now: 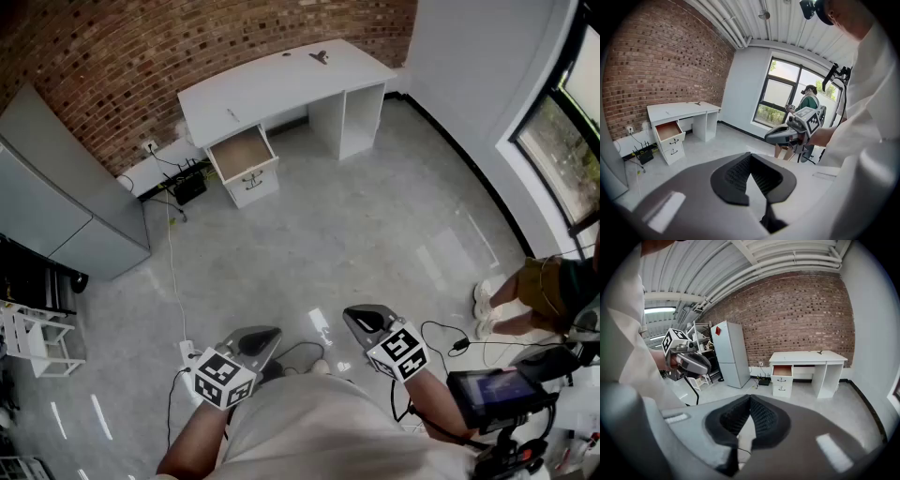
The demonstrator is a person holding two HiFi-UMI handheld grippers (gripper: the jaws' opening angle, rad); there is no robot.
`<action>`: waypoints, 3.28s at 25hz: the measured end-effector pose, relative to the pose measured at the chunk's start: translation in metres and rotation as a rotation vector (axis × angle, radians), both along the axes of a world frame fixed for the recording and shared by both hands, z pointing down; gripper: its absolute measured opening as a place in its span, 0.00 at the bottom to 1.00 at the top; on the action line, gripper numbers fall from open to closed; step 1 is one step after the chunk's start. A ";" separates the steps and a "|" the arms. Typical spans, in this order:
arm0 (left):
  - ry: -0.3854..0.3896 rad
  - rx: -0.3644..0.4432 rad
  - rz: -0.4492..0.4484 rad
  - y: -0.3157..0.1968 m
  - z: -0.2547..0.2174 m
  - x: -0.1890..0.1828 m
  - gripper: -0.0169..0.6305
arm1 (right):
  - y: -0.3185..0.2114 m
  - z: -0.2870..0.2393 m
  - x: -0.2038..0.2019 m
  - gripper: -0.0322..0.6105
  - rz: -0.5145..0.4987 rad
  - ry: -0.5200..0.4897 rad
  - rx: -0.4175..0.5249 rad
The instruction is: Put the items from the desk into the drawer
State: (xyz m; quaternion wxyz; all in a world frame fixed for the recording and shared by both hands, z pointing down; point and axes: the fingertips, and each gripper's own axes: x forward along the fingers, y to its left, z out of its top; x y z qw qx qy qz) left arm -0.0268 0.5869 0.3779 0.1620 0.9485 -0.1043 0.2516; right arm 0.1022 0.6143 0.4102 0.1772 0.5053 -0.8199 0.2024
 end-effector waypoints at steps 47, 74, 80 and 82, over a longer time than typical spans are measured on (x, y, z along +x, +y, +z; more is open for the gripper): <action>0.061 -0.081 -0.258 -0.540 -0.001 0.004 0.04 | -0.608 0.005 -0.002 0.08 -0.281 0.058 -0.097; -0.004 -0.119 -0.513 -0.665 0.012 -0.002 0.04 | -1.001 0.191 0.052 0.15 -0.135 0.157 -0.353; 0.004 -0.139 -0.547 -0.657 0.021 -0.022 0.04 | -1.020 0.215 0.055 0.16 -0.070 0.183 -0.416; 0.002 -0.145 -0.555 -0.655 0.022 -0.027 0.04 | -1.022 0.223 0.057 0.16 -0.074 0.194 -0.450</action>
